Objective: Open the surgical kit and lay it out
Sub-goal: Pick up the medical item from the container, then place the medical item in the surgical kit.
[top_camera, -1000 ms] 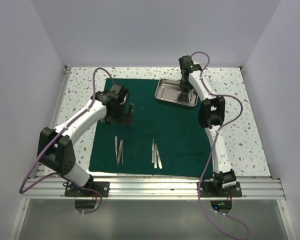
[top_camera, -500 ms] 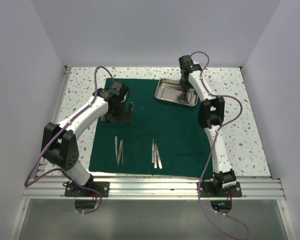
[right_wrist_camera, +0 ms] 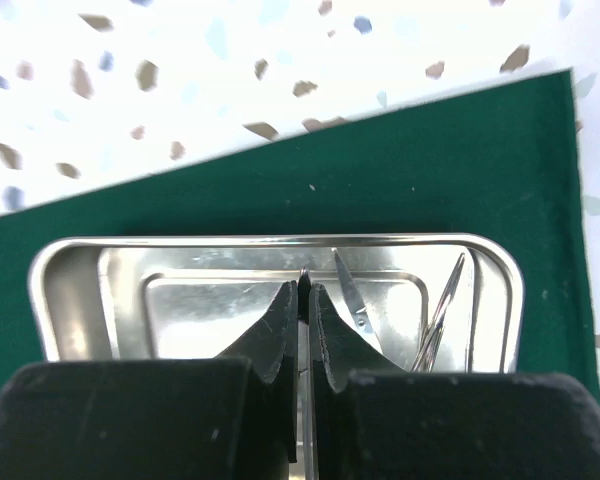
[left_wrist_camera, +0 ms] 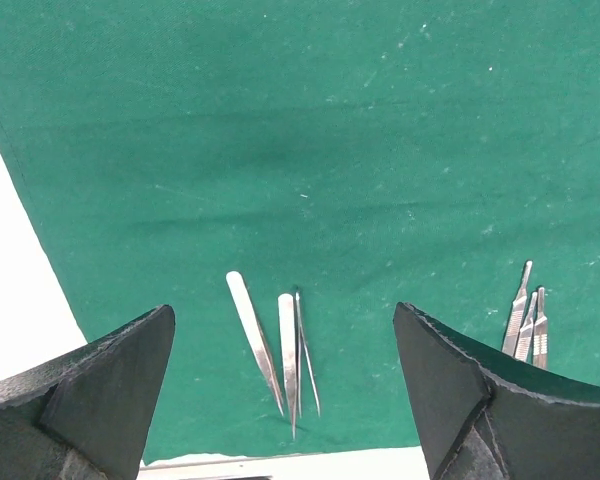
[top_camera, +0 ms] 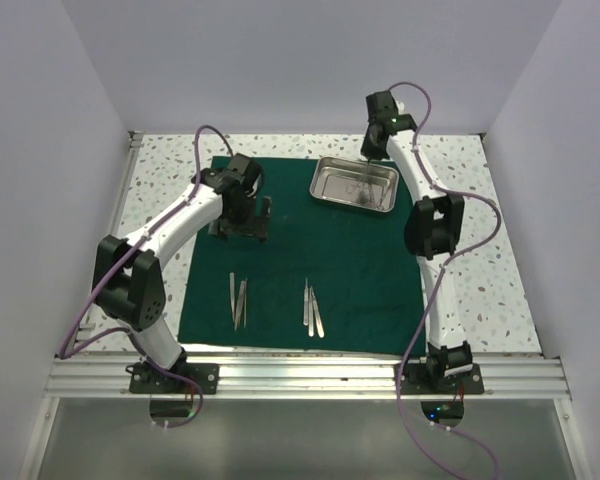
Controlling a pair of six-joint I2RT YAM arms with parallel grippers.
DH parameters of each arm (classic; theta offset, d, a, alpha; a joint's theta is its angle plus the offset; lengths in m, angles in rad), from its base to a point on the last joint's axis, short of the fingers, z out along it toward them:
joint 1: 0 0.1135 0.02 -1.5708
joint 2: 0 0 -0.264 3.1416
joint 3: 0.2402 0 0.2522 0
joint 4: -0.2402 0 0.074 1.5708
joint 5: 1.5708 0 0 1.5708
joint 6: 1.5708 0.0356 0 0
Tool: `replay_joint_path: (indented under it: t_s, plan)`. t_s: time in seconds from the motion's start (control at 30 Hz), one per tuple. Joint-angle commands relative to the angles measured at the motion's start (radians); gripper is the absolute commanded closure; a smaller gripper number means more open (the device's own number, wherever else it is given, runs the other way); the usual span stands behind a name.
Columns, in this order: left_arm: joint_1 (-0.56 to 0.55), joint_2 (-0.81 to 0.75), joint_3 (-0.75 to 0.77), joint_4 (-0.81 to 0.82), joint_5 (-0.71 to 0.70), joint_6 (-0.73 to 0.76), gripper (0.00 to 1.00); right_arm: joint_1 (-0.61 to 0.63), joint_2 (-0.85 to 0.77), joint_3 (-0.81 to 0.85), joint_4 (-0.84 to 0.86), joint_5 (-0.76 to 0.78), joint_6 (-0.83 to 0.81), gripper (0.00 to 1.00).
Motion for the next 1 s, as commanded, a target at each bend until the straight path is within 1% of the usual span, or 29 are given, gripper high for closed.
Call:
replay_joint_path:
  t_s: [0.0, 0.13, 0.2, 0.27, 0.3, 0.33, 0.37, 0.4, 0.43, 0.47, 0.5, 0.53, 0.57, 0.6, 0.63, 0.7, 0.73, 0.8, 0.83, 0.97]
  plan:
    - [0.01, -0.011, 0.035, 0.002, 0.019, 0.015, 0.06, -0.006, -0.138, 0.007, 0.045, -0.017, 0.011, 1.0]
    - [0.01, -0.044, 0.006, 0.014, 0.022, 0.008, 0.06, -0.003, -0.19, -0.018, 0.039, -0.031, 0.015, 1.0]
    - [0.01, -0.059, 0.001, 0.02, 0.021, 0.013, 0.06, -0.003, -0.242, -0.035, 0.024, -0.034, 0.012, 1.0]
    - [0.011, -0.068, -0.002, 0.025, 0.012, 0.019, 0.04, -0.003, -0.299, -0.12, 0.018, -0.04, 0.008, 1.0]
    - [0.01, -0.074, -0.002, 0.031, 0.002, 0.027, 0.02, -0.003, -0.38, -0.168, 0.019, -0.045, 0.008, 1.0]
    - [0.01, -0.074, 0.002, 0.037, -0.002, 0.03, 0.0, -0.002, -0.421, -0.285, 0.022, -0.051, 0.006, 1.0]
    - [0.01, -0.074, 0.004, 0.043, -0.008, 0.034, 0.0, -0.002, -0.477, -0.355, 0.031, -0.062, 0.006, 1.0]
    - [0.01, -0.071, 0.01, 0.055, -0.008, 0.042, 0.0, 0.004, -0.576, -0.428, 0.039, -0.066, 0.005, 1.0]
    - [0.01, -0.067, 0.027, 0.063, -0.008, 0.045, 0.01, 0.012, -0.639, -0.581, 0.044, -0.066, 0.002, 1.0]
    - [0.01, -0.061, 0.041, 0.066, -0.01, 0.047, 0.0, 0.017, -0.694, -0.658, 0.057, -0.074, -0.001, 1.0]
    - [0.01, -0.042, 0.054, 0.075, -0.005, 0.051, 0.01, 0.035, -0.8, -0.73, 0.059, -0.073, -0.006, 1.0]
    - [0.011, -0.032, 0.083, 0.078, -0.001, 0.053, 0.0, 0.044, -0.846, -0.863, 0.056, -0.069, -0.011, 1.0]
    - [0.01, -0.021, 0.099, 0.083, 0.005, 0.054, 0.0, 0.057, -0.886, -0.928, 0.051, -0.068, -0.012, 1.0]
    - [0.01, 0.002, 0.114, 0.092, 0.021, 0.054, 0.0, 0.076, -0.97, -0.99, 0.047, -0.065, -0.014, 1.0]
    - [0.01, 0.013, 0.139, 0.098, 0.031, 0.054, 0.0, 0.086, -1.004, -1.104, 0.039, -0.063, -0.002, 1.0]
    - [0.01, 0.045, 0.172, 0.113, 0.064, 0.053, 0.0, 0.113, -1.077, -1.206, 0.028, -0.076, 0.014, 1.0]
    - [0.01, 0.054, 0.18, 0.117, 0.074, 0.051, 0.0, 0.129, -1.139, -1.293, 0.03, -0.068, 0.037, 1.0]
    - [0.011, 0.071, 0.189, 0.129, 0.087, 0.05, 0.0, 0.162, -1.181, -1.363, 0.033, -0.06, 0.061, 1.0]
    - [0.01, 0.073, 0.189, 0.135, 0.116, 0.05, 0.0, 0.175, -1.209, -1.418, 0.039, -0.054, 0.084, 1.0]
    - [0.01, 0.067, 0.174, 0.144, 0.14, 0.054, 0.01, 0.202, -1.236, -1.544, 0.082, -0.042, 0.135, 1.0]
